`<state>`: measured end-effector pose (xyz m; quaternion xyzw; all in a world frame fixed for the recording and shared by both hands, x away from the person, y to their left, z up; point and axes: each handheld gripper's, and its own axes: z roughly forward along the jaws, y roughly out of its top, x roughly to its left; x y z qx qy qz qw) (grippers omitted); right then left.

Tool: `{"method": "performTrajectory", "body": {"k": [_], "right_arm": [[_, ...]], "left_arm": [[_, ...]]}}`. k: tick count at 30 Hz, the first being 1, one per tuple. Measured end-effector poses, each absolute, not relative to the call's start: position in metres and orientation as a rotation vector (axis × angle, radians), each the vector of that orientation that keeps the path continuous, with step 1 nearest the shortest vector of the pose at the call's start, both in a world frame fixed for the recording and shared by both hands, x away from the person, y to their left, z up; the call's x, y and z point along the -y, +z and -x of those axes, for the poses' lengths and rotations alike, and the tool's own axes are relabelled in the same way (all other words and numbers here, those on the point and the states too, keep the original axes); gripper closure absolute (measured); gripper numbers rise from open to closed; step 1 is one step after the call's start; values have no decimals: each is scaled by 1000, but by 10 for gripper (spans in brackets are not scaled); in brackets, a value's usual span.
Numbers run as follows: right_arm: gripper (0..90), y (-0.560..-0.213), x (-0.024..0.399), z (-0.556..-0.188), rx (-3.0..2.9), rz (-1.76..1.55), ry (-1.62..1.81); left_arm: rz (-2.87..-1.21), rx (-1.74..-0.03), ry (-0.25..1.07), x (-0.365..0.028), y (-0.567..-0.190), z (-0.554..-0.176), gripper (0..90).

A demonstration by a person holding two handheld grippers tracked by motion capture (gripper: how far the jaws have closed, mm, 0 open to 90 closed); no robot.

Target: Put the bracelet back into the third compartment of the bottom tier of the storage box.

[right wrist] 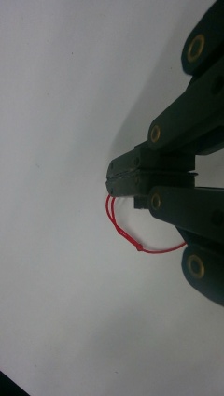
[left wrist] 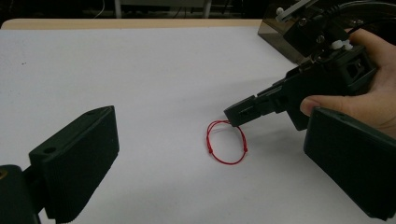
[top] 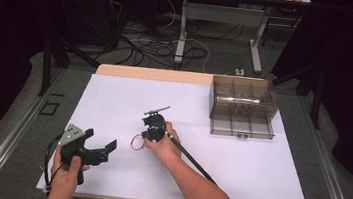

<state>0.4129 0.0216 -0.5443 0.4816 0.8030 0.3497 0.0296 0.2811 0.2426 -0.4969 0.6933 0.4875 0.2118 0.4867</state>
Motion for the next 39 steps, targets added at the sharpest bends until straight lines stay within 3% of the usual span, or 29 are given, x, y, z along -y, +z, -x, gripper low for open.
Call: {"method": "performTrajectory", "body": {"k": [39], "right_arm": [[900, -524, 4, -415, -2392, -1483, 1195]], "left_arm": [[-1688, -1186, 519, -243, -497, -281, 35]]}}
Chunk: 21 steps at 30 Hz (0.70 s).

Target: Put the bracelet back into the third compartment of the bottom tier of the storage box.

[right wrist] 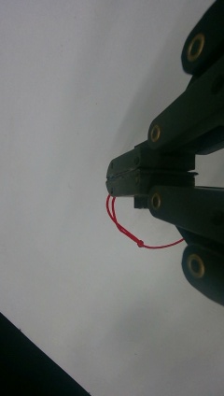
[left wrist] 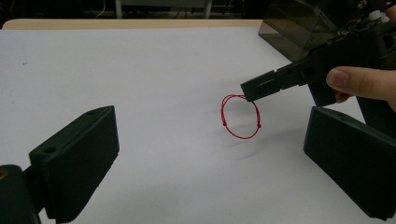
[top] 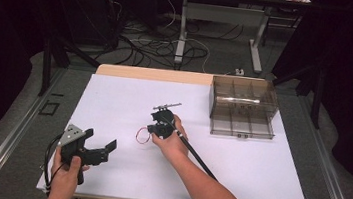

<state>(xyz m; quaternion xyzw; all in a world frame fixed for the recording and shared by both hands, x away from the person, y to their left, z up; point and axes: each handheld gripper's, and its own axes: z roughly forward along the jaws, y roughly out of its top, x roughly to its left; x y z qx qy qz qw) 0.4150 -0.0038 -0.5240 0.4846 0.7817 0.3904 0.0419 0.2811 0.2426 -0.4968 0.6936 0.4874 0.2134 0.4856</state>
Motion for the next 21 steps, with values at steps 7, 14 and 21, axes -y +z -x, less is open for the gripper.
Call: {"method": "performTrajectory", "body": {"k": [7, 14, 21], "right_arm": [[900, -518, 14, -417, -2369, -1485, 1198], [900, -513, 24, -418, -2343, -1475, 1214], [900, -506, 32, -418, -2332, -1477, 1213]], "left_arm": [[-1686, -1186, 517, -242, -497, -281, 35], [-1691, -1184, 521, -242, -497, -281, 35], [-1687, -1188, 518, -242, -497, -281, 35]]}}
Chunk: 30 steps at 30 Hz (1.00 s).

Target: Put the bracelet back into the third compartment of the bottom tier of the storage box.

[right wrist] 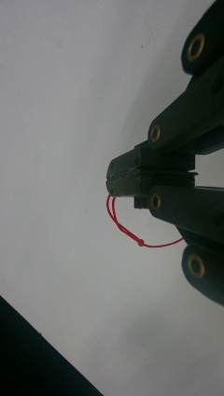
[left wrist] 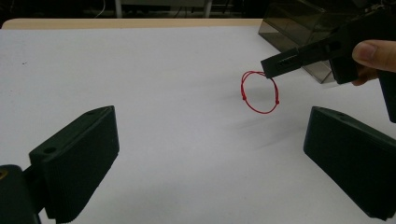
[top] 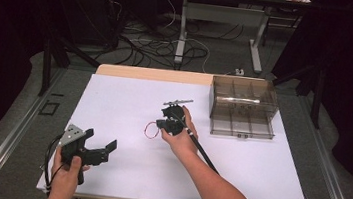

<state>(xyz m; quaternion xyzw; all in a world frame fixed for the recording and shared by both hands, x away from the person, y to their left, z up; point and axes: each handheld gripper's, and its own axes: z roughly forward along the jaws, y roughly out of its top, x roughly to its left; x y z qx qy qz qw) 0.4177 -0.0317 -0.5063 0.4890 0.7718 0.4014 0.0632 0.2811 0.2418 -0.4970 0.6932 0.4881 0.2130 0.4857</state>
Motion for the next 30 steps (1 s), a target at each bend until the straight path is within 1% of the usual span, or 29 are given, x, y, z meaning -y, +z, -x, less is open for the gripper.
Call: {"method": "performTrajectory", "body": {"k": [30], "right_arm": [[900, -483, 69, -417, -2253, -1465, 1291]], "left_arm": [[-1690, -1188, 525, -242, -497, -280, 39]]}}
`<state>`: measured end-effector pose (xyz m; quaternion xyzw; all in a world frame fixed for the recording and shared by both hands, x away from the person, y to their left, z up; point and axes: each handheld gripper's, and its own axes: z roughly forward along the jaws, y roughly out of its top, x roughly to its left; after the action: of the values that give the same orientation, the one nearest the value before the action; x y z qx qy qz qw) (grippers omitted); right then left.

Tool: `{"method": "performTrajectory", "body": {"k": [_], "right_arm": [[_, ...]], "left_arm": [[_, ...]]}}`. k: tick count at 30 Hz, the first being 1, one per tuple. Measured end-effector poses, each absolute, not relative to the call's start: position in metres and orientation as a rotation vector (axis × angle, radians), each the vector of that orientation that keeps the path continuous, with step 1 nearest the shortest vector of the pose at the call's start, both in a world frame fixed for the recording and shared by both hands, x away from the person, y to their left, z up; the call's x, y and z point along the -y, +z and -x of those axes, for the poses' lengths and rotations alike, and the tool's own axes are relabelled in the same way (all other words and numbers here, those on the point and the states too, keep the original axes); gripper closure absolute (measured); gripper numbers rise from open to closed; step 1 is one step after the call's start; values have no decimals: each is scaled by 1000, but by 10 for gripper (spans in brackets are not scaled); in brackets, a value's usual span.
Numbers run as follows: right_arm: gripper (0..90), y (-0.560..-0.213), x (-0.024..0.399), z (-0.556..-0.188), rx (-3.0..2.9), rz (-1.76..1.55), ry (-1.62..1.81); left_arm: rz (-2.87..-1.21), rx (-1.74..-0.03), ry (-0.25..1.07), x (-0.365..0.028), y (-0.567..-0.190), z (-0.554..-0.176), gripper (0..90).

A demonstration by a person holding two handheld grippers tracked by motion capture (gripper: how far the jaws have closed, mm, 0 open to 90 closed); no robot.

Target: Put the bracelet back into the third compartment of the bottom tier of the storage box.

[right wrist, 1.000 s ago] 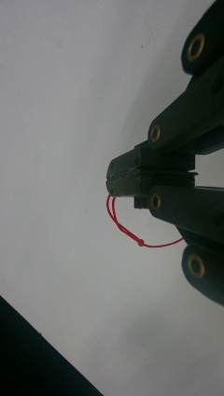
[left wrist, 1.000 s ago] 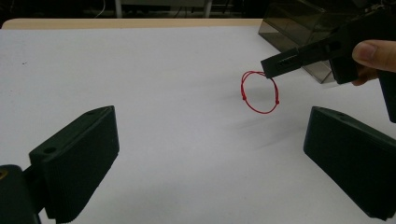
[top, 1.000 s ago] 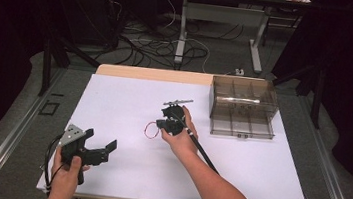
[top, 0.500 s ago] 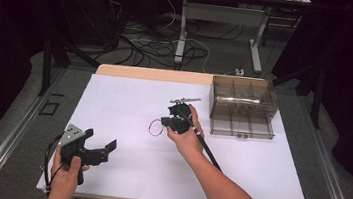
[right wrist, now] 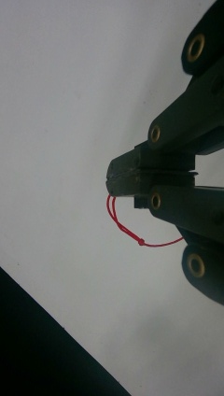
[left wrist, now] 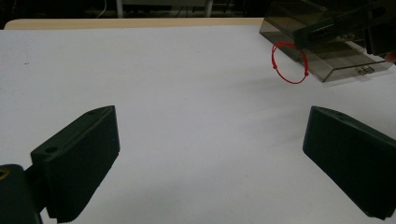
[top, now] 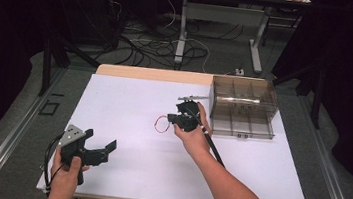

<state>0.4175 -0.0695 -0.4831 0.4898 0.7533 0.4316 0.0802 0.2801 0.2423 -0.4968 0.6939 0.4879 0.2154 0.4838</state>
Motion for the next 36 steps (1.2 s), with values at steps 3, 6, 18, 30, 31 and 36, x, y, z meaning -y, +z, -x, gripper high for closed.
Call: {"method": "performTrajectory", "body": {"k": [3, 6, 18, 30, 31, 36], "right_arm": [[900, -481, 73, -417, -2247, -1465, 1291], [900, -479, 78, -418, -2241, -1461, 1295], [900, -472, 98, -420, -2203, -1482, 1306], [900, -464, 127, -424, -2144, -1564, 1323], [900, -464, 129, -425, -2136, -1565, 1327], [900, -461, 139, -427, -2108, -1586, 1327]], "left_arm": [[-1690, -1188, 526, -242, -497, -280, 39], [-1689, -1188, 526, -242, -497, -280, 40], [-1680, -1191, 528, -243, -497, -280, 40], [-1675, -1195, 529, -244, -496, -280, 39], [-1675, -1195, 529, -244, -496, -280, 40], [-1672, -1197, 527, -244, -496, -280, 40]]}}
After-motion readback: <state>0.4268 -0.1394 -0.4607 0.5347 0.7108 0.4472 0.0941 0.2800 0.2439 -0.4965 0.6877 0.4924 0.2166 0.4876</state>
